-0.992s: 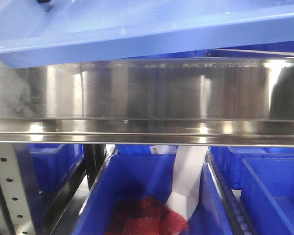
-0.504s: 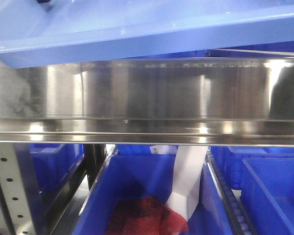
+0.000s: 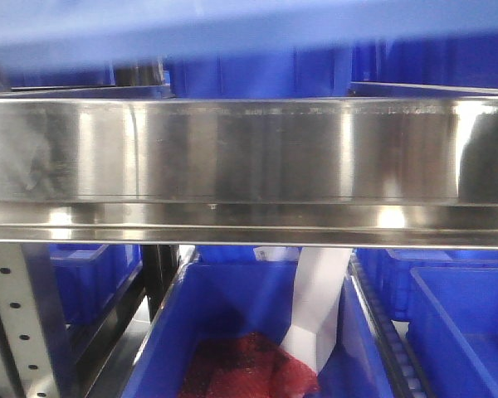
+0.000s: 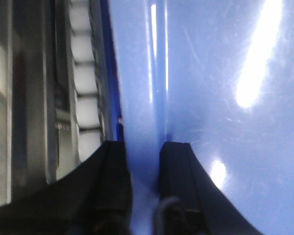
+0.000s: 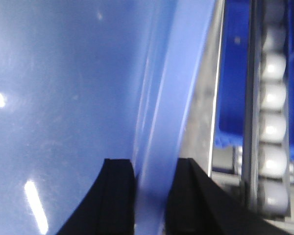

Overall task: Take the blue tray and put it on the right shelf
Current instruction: 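Lower the tray onto the roller shelf and open both grippers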

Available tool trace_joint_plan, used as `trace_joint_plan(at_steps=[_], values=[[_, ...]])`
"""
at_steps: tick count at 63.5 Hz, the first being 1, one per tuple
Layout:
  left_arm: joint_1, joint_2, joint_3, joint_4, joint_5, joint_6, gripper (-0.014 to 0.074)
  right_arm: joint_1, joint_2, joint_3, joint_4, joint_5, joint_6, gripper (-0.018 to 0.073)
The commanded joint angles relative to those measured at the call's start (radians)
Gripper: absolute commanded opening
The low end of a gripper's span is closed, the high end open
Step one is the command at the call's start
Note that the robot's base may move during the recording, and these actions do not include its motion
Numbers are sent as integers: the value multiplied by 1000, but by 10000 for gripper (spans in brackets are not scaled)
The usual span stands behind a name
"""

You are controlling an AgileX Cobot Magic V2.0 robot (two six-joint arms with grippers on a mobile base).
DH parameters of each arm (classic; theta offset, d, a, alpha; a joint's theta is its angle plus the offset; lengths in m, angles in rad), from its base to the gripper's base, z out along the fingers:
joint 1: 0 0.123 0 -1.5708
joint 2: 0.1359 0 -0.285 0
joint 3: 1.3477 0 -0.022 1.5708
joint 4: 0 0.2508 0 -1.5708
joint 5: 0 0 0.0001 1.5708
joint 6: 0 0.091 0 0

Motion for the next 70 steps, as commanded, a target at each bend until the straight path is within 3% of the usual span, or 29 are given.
trace_joint_plan(at_steps=[1,12,23,41,48,55,66,70], values=[[39,14,-115,41,-10,56,-48,-8,16,-88,1,-102,-25,57],[145,115,-234,-30,-15,103,-48,-28,141,-191,1,-102,-35,57],[233,210,-255,-129,-43,105,-48,-45,266,-255,1,-106,-35,57],[255,306,-255,-132,-58,158,-42,-50,408,-257,-4,-127,-35,57],[255,322,-255,-136,-75,181,27,-50,428,-257,-4,-125,-35,68],[255,321,-255,-136,-91,200,207,-50,432,-257,-7,-133,-47,209],[255,321,-255,-136,-96,202,501,-50,432,-257,-26,-135,-56,621],[255,321,-255,-136,-96,202,545,-50,432,-257,-27,-129,-56,638]])
